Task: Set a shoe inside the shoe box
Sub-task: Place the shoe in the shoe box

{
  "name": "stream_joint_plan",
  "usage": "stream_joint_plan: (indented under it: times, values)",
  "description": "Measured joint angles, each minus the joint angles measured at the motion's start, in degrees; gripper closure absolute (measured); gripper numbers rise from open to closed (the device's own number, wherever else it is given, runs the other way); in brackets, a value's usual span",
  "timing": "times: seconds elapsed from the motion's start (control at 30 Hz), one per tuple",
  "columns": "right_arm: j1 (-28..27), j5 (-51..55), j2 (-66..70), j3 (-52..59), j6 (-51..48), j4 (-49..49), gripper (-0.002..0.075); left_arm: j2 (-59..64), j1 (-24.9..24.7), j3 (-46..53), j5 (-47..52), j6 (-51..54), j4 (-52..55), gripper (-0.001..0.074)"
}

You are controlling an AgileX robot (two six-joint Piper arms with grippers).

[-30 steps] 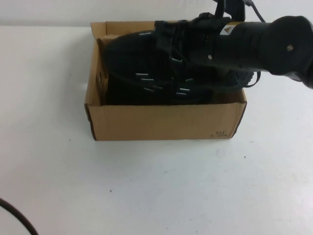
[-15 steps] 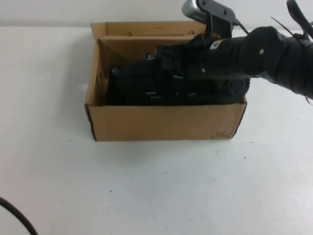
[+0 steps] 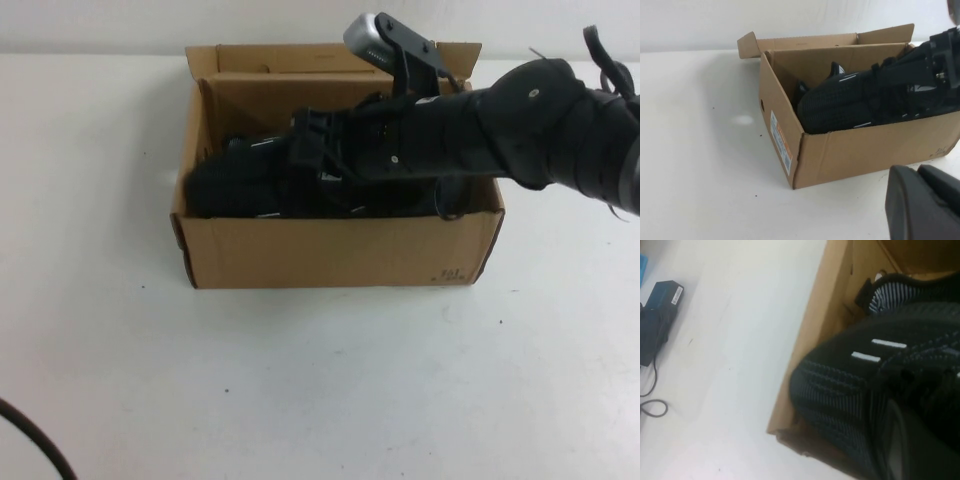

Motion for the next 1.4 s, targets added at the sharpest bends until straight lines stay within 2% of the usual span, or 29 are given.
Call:
stream_joint_plan:
  times: [0.13, 0.37, 0.57, 1.03, 1.13, 1.3, 1.4]
  values:
    - [-0.01, -0.36, 2.18, -0.03, -1.59, 3.58, 0.0723, 0.0, 0.0, 0.0, 0.12, -0.17, 0.0, 0.0736]
    - [-0.01, -0.83, 5.8, -0.13, 1.39, 6.44, 0.0723, 0.0, 0.0, 0.0, 0.28, -0.76, 0.0, 0.0736]
    - [-0.01, -1.18, 8.02, -0.13, 5.08, 6.54, 0.0724, 0.0, 0.0, 0.0, 0.38, -0.79, 0.0, 0.0736]
    - [-0.01, -0.59, 8.65, -0.49, 5.59, 3.92, 0.0713, 0.0, 0.0, 0.0, 0.38, -0.89, 0.0, 0.0736]
    - [-0.01, 0.79, 8.65, -0.49, 5.59, 2.55, 0.0629, 0.0, 0.0, 0.0, 0.38, -0.89, 0.0, 0.0736]
    - [-0.01, 2.24, 8.65, -0.49, 5.59, 1.16, 0.0293, 0.0, 0.0, 0.0, 1.06, -0.89, 0.26, 0.0736]
    - [-0.01, 2.02, 8.4, -0.49, 5.46, -1.23, 0.021, 0.0, 0.0, 0.0, 1.6, -1.0, 0.94, 0.0736]
